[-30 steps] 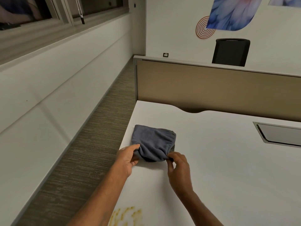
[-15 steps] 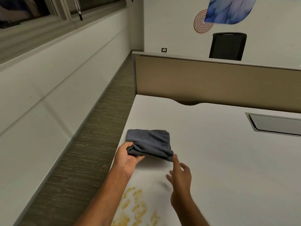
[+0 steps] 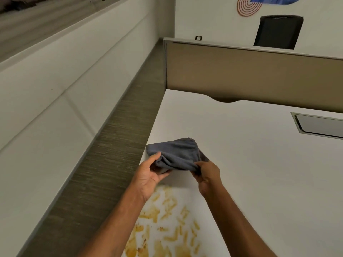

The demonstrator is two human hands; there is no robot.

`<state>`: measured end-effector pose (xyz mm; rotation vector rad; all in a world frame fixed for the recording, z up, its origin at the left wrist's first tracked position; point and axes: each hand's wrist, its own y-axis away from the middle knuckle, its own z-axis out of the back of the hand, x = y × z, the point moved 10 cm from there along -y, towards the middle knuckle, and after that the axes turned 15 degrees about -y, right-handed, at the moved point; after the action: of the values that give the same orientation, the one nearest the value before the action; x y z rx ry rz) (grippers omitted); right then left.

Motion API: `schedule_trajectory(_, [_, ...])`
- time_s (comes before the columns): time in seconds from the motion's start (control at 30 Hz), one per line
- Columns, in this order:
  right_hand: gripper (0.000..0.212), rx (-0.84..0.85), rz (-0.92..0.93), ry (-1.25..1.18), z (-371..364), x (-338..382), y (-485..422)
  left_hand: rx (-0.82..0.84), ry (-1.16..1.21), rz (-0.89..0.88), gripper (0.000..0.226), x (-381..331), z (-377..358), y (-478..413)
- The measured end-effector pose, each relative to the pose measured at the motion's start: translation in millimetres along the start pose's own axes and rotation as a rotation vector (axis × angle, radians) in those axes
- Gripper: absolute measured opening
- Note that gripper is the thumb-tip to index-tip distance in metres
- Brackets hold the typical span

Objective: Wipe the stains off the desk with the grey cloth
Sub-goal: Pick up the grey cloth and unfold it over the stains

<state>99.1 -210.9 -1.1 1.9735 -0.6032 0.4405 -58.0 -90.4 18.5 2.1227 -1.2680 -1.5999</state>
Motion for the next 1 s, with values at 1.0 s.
schedule_trajectory(1.0, [0.047, 0.317, 0.303, 0.383, 131.4, 28.2, 114.7, -0.112, -0.283, 0.027, 0.012, 100.1, -5.1, 125.1])
